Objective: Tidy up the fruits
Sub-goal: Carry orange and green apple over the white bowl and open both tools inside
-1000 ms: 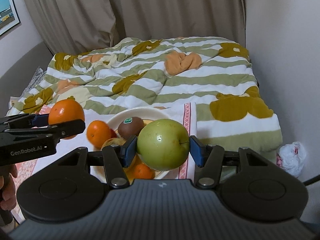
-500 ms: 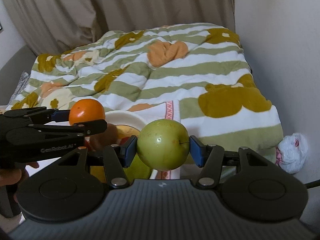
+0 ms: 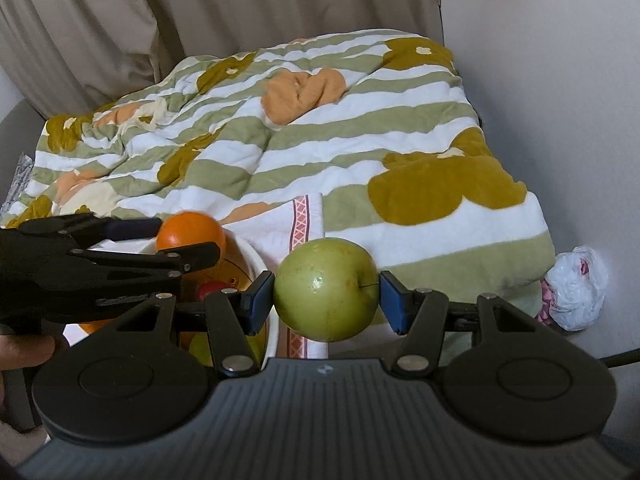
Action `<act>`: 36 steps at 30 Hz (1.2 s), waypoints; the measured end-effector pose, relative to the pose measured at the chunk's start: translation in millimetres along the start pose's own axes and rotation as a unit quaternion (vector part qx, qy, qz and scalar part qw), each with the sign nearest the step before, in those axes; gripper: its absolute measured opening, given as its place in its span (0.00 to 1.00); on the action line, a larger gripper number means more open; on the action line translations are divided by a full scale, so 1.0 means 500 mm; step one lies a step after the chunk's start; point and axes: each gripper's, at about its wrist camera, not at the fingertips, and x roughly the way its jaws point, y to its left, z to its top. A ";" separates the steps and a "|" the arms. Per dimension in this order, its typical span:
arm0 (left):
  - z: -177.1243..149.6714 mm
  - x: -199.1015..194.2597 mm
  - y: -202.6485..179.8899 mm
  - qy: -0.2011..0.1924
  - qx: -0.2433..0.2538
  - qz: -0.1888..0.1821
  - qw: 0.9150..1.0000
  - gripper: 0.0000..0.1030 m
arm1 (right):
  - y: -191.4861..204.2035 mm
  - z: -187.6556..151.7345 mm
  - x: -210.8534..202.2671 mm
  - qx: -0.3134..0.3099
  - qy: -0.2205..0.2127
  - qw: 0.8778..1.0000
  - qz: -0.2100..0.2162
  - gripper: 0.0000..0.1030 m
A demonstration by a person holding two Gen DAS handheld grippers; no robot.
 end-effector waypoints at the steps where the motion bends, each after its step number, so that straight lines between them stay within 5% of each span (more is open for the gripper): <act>1: 0.000 -0.009 0.001 -0.008 0.000 0.003 1.000 0.91 | 0.000 0.000 0.000 0.001 0.000 1.000 0.000 0.69; 33: -0.105 -0.216 0.097 -0.050 -0.108 0.087 0.989 0.96 | 0.130 -0.035 0.082 -0.149 -0.017 0.988 0.043 0.71; 34: -0.110 -0.222 0.095 -0.052 -0.109 0.090 0.989 0.96 | 0.132 -0.040 0.083 -0.151 -0.017 0.988 0.041 0.73; 36: -0.119 -0.237 0.089 -0.056 -0.112 0.097 0.987 0.96 | 0.135 -0.049 0.071 -0.157 -0.034 0.986 0.039 0.94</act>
